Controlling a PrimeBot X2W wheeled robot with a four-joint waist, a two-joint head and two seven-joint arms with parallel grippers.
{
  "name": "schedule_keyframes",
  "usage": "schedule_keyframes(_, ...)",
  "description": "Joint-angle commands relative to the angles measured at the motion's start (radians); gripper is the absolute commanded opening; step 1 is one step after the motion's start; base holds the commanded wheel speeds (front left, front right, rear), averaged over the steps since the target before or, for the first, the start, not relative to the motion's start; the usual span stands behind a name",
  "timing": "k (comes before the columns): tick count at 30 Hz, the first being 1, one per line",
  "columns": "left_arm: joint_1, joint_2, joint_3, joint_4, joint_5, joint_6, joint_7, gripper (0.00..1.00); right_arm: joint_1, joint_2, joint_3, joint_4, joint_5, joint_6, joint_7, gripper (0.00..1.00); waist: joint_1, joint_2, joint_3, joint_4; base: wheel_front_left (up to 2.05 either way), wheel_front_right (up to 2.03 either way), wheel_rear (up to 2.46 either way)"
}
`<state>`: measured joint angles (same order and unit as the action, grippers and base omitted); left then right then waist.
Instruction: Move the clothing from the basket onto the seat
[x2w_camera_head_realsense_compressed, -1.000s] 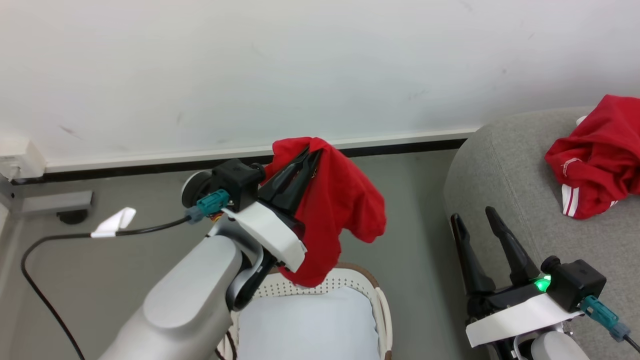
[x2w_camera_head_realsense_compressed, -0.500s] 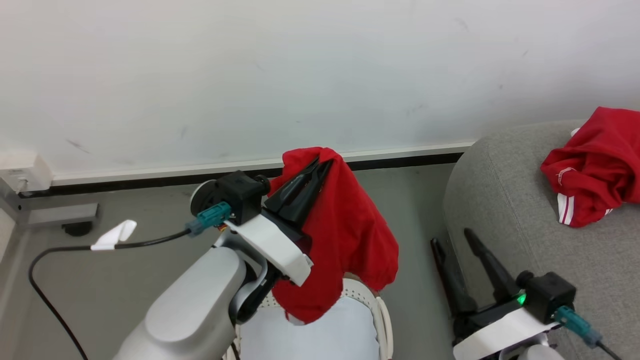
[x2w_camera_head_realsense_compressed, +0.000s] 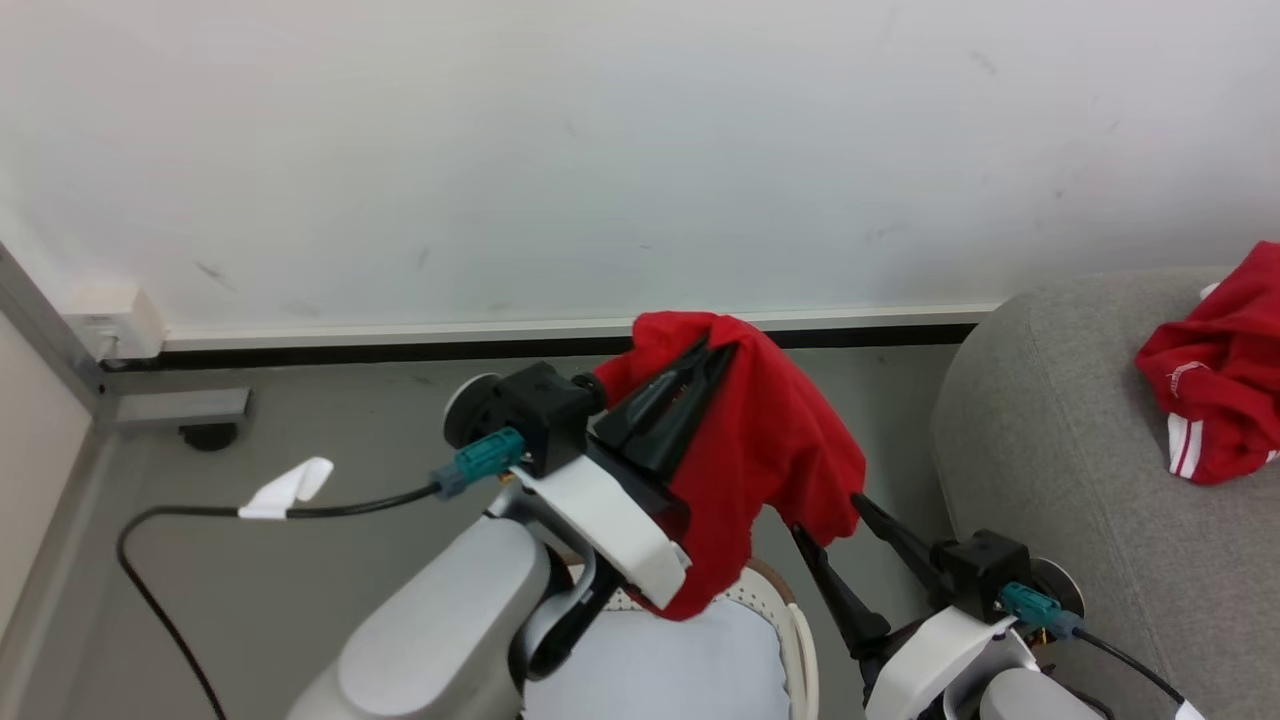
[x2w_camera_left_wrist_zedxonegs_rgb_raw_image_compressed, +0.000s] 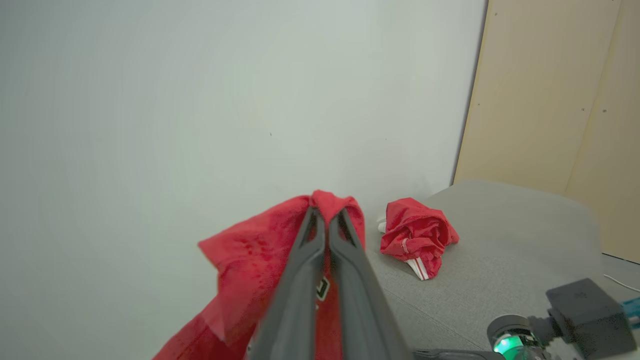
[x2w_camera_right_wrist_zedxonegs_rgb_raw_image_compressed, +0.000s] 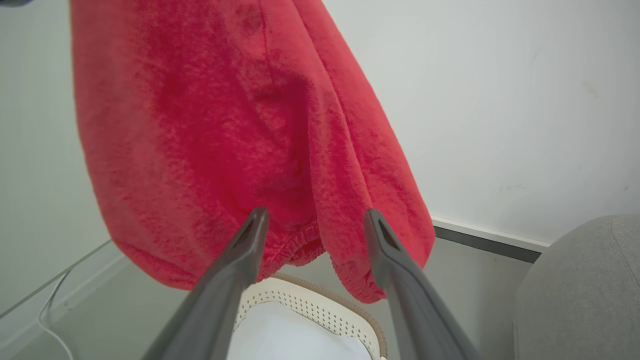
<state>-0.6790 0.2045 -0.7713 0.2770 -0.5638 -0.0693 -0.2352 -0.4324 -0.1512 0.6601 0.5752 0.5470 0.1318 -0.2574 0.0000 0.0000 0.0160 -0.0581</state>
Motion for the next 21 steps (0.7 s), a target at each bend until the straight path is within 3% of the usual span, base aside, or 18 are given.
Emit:
schedule_keyframes(1,0.015,-0.007,-0.008,-0.015,-0.003,-0.001,0.003,0.0,-0.03,-0.008,0.02,0.029,0.006,-0.002,-0.004,1.0,0.0,0.0,-0.004,0.018,0.0,0.0,0.0)
schedule_keyframes(11,0.051,-0.05,-0.084,-0.09,-0.012,-0.017,0.033,0.0,-0.131,0.0,0.097,0.2,-0.021,-0.002,-0.007,1.0,0.0,0.0,-0.019,0.108,0.0,0.0,0.0)
schedule_keyframes(21,0.069,-0.048,-0.147,-0.128,-0.004,-0.027,0.063,0.0,-0.175,0.009,0.105,0.216,-0.055,-0.002,-0.008,1.0,0.0,0.0,-0.033,0.193,0.0,0.0,0.0)
